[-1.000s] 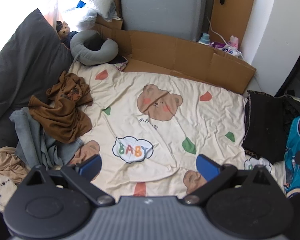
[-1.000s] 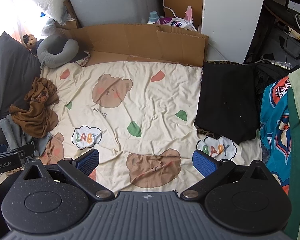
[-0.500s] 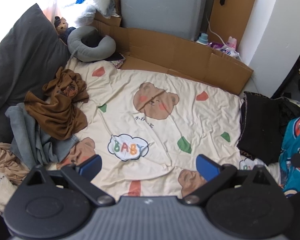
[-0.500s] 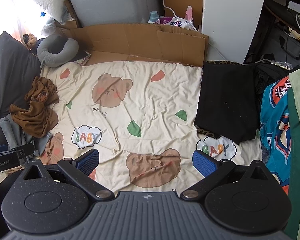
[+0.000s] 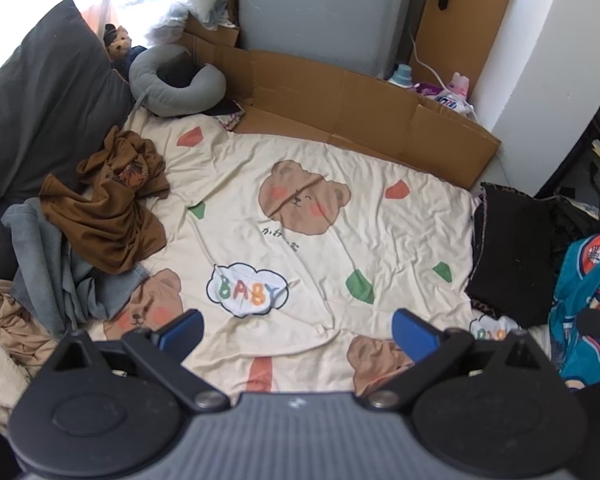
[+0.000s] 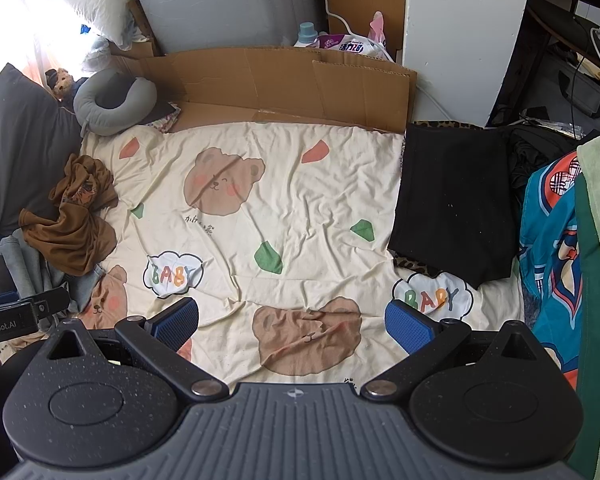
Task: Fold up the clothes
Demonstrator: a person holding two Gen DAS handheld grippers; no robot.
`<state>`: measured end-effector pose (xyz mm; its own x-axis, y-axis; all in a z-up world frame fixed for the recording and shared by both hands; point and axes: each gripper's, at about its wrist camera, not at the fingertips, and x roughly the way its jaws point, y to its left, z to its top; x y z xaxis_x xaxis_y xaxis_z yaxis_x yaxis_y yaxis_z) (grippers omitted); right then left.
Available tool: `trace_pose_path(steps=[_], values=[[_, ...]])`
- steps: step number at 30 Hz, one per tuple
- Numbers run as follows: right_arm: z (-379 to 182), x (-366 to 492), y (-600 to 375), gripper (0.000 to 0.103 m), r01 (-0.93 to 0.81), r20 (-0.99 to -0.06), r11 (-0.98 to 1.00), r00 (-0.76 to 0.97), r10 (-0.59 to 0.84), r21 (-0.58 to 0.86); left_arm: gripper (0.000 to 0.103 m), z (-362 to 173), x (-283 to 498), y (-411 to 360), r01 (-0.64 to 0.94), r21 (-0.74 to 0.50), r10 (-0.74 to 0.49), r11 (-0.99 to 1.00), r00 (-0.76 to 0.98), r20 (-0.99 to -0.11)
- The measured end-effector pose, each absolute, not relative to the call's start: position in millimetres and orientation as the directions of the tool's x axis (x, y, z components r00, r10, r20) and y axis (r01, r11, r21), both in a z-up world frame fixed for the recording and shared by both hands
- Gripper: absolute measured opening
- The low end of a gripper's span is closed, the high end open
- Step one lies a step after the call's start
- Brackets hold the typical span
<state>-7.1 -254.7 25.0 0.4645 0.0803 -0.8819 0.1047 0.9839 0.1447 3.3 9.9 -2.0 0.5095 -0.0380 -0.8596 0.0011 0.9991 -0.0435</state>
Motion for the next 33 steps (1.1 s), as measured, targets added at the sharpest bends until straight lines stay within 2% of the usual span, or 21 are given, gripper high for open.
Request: trace_pose_path(steps=[33], values=[[23.4, -4.3, -255.1, 0.102, 0.107, -0.892, 0.986, 0.448, 0.063, 0.124, 0.101, 0.6, 1.1, 9.6, 0.001, -0.015, -0.013, 1.0, 0.528, -0.849]])
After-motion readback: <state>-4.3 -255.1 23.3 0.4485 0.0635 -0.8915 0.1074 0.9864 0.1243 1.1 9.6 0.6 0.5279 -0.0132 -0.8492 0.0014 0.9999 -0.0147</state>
